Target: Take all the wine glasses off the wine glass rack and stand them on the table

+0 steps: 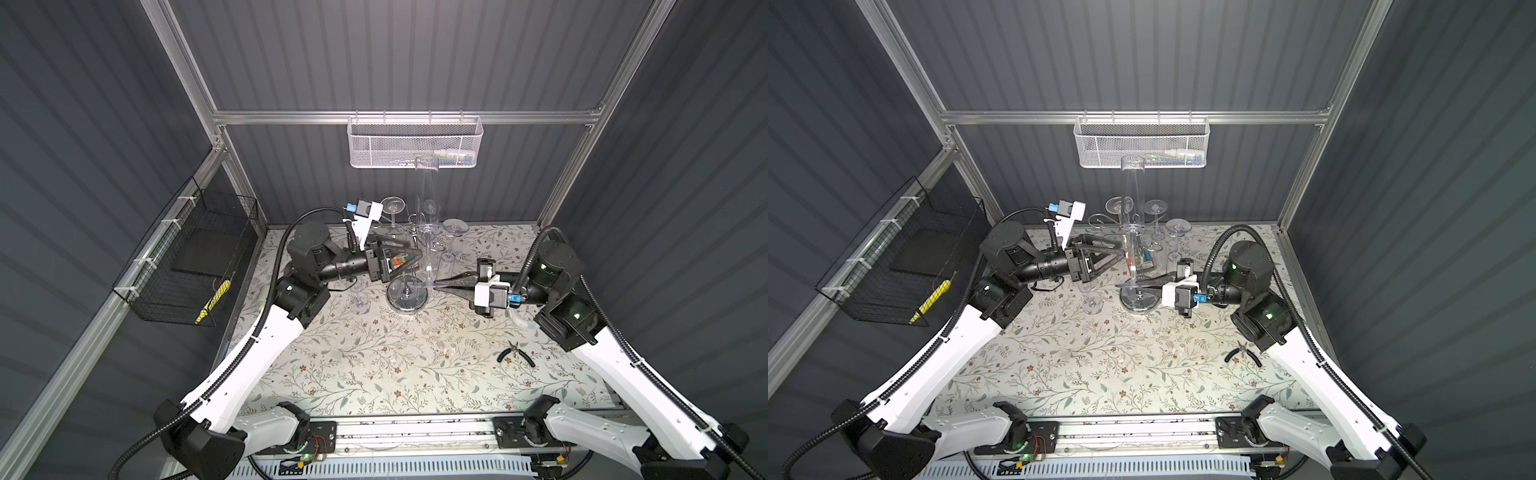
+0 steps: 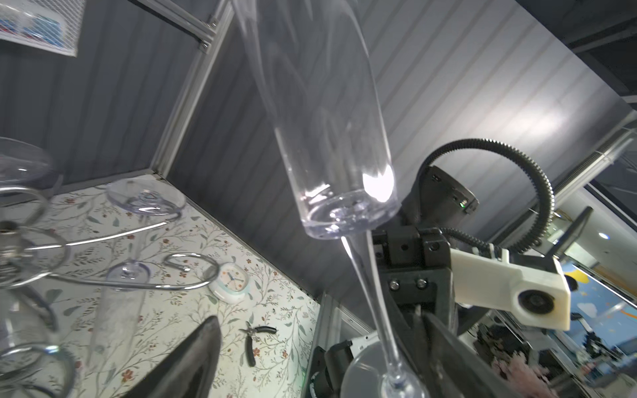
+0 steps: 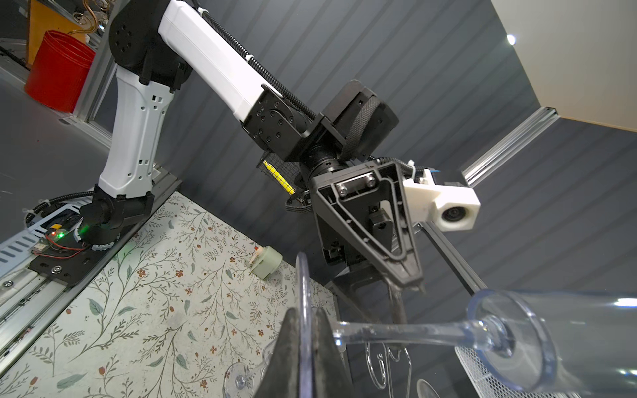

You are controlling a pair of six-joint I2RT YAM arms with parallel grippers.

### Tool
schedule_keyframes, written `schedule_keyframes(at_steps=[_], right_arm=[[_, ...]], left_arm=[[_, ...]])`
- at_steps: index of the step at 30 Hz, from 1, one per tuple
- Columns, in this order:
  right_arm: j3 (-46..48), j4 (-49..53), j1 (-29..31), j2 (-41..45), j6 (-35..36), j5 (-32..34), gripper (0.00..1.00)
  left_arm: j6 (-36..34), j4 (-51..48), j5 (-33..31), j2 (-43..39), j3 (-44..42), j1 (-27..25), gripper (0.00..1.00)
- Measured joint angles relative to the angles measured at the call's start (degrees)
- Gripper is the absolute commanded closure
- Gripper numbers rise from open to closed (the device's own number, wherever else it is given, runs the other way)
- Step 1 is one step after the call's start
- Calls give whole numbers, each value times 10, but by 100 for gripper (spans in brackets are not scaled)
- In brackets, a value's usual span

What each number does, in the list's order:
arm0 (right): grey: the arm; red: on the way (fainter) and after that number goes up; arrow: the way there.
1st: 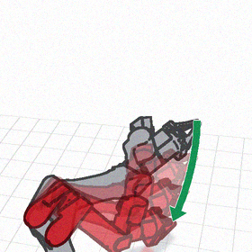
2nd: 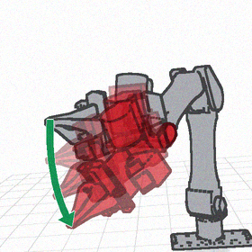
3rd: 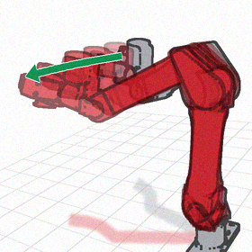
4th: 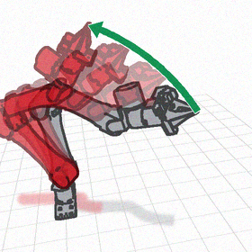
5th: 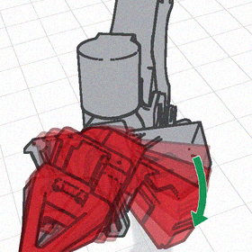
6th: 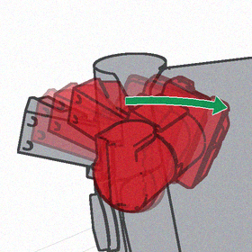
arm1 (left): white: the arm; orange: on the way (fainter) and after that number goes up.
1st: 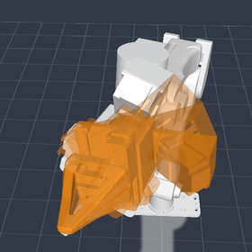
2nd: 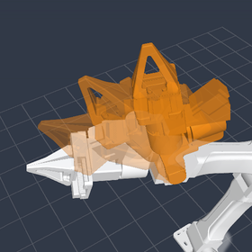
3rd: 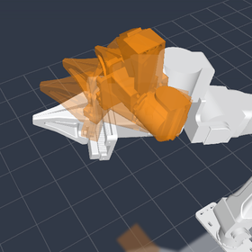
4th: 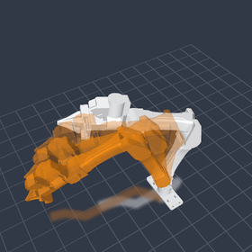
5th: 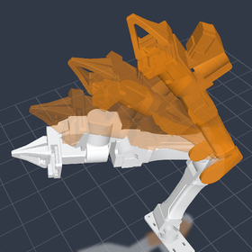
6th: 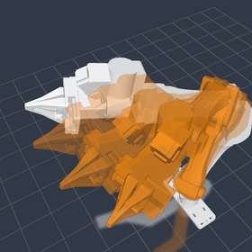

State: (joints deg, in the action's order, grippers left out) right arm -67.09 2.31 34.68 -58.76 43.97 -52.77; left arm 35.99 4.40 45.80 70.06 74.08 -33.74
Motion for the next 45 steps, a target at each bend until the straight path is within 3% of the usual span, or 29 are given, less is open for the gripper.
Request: schedule_keyframes(at_steps=[7,11,20,32,39,45], right_arm=[[-2,26,27,-2,67,37,100],[2,30,40,2,109,69,100],[12,35,60,4,171,129,100],[13,70,77,4,226,180,100],[13,82,81,4,242,196,100],[13,85,85,3,244,205,100]], left_arm=[[-4,10,-3,13,0,-23,30],[12,30,-7,13,-7,-23,51],[18,34,-12,13,-10,-31,59],[22,33,-12,25,-10,-37,89],[20,23,-14,25,-10,-38,99],[17,10,-17,25,-7,-38,100]])
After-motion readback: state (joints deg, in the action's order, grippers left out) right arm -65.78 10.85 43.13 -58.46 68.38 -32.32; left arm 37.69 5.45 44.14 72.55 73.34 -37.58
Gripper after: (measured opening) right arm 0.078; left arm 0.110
